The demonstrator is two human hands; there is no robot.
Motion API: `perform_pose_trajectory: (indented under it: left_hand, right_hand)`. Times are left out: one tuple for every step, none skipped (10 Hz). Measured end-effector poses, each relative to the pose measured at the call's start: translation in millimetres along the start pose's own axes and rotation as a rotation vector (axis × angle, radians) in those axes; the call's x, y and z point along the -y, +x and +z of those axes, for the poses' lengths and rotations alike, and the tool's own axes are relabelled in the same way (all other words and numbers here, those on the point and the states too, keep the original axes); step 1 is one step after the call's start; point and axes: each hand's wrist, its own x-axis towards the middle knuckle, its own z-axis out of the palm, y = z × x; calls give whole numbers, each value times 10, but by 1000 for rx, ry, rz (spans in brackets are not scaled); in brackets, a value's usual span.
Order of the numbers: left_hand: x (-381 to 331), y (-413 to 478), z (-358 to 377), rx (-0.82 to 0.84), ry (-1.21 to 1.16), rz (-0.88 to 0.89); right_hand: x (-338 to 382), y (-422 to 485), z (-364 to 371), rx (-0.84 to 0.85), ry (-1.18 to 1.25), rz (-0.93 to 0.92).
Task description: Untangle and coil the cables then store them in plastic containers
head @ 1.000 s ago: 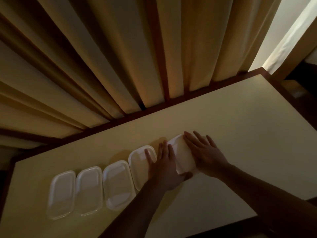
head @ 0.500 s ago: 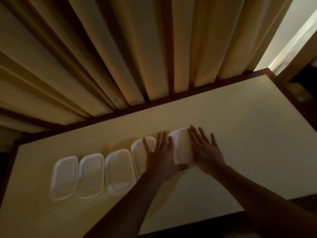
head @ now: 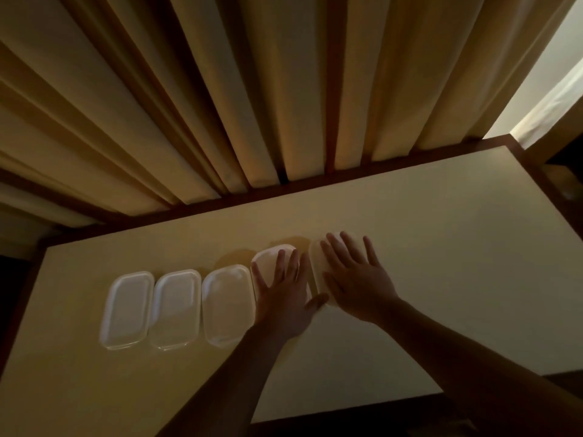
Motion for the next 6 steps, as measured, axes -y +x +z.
perform_pose_trajectory:
  left_hand:
    - [61, -16, -9, 2, -3, 6]
    - [113, -33, 0, 6, 18, -3]
    - [173, -56, 28, 58, -49, 20]
    - [242, -64, 53, 78, -40, 57]
    - [256, -77, 55, 37, -58, 64]
    - [197, -88, -29, -49, -89, 67]
  right_hand:
    - [32, 31, 15, 5, -52, -55]
    - [41, 23, 23, -2, -117, -79]
    - [82, 25, 20, 0, -155, -72]
    - [95, 15, 23, 10, -149, -63]
    - [78, 22, -37, 7, -152, -76]
    - [167, 15, -112, -35, -73, -15]
